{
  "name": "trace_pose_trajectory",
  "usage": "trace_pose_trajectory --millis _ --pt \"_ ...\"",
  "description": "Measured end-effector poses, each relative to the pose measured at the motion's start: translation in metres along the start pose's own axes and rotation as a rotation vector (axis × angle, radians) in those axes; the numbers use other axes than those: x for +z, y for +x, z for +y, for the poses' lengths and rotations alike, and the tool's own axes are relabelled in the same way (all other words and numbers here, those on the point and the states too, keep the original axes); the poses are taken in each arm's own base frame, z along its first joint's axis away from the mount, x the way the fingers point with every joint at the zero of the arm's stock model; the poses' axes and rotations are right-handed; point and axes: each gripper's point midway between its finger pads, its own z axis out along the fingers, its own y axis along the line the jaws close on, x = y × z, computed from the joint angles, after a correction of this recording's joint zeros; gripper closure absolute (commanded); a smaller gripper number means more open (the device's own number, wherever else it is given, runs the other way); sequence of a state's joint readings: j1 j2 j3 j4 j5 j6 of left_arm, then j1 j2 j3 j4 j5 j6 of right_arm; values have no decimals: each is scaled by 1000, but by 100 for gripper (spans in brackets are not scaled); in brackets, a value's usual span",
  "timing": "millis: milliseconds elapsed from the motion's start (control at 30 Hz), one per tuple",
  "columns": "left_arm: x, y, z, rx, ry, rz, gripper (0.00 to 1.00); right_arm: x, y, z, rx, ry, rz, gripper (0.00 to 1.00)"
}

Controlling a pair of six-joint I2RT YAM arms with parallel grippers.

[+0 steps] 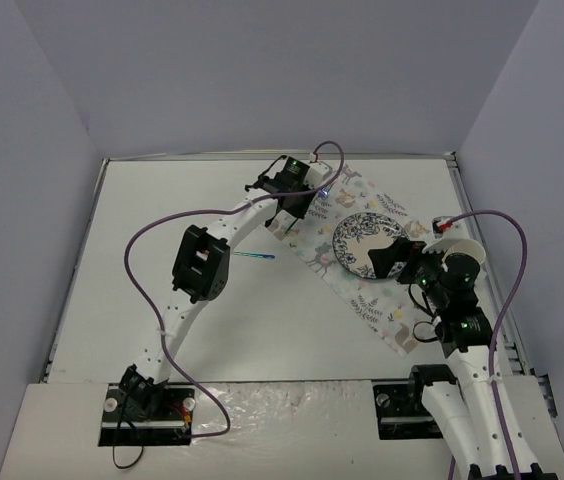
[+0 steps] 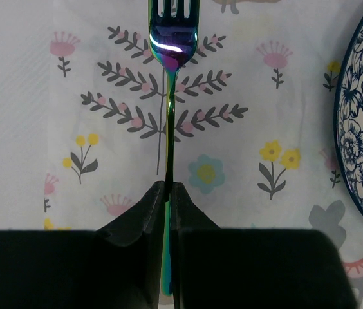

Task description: Set the dinner table for one person

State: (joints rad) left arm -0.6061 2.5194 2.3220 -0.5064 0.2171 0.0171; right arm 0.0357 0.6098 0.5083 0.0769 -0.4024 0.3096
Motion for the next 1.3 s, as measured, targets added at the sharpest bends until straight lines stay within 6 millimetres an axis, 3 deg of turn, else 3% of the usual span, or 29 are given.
trace_pose_trajectory --millis 433,700,1000,1167,1300 --pt "16 2 0 5 1 0 100 2 18 -7 0 15 41 0" --pt "27 13 2 12 -2 23 77 2 21 -8 -5 17 47 0" --pt "28 7 6 25 -24 -8 52 1 20 -8 -8 16 45 0" --pt "5 5 9 -19 -68 -8 37 1 22 -8 -13 16 51 0" --pt "-43 -22 16 -71 -138 -76 13 7 22 -4 -23 10 87 0"
